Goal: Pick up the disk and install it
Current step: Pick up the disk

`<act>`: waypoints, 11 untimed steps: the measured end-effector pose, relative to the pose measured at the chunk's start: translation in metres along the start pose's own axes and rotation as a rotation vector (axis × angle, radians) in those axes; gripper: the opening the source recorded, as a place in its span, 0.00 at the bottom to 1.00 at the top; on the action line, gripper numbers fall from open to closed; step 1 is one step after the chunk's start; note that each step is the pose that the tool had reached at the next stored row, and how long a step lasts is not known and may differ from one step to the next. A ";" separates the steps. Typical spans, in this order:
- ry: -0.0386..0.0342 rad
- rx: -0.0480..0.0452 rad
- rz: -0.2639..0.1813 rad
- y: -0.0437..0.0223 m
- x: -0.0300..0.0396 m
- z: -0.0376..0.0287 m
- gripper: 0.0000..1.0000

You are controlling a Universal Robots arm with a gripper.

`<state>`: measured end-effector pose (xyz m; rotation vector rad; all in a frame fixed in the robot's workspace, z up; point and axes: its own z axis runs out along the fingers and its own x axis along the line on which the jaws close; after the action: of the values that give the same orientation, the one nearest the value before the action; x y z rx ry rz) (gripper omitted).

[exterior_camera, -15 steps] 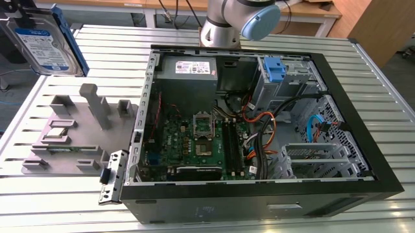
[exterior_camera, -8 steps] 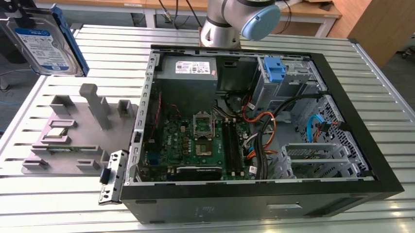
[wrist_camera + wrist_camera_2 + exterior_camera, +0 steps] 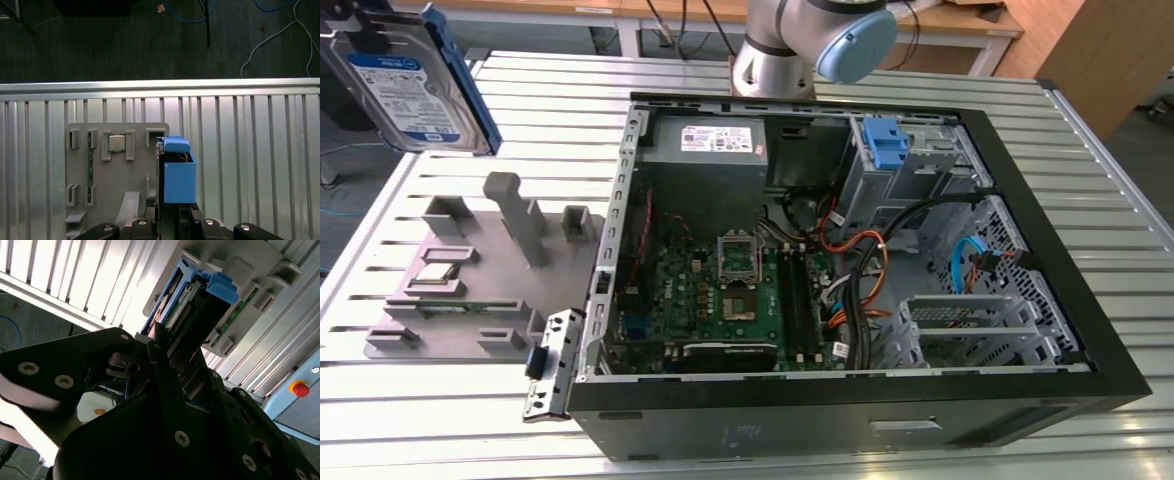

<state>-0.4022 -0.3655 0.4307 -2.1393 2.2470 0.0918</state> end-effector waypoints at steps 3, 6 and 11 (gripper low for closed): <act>-0.0001 0.0001 0.000 0.0001 -0.0003 -0.0054 0.35; -0.0001 0.0001 0.000 0.0002 -0.0007 -0.0103 0.35; -0.0001 0.0002 0.000 0.0003 -0.0010 -0.0147 0.35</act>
<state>-0.4022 -0.3655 0.4455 -2.1391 2.2469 0.0917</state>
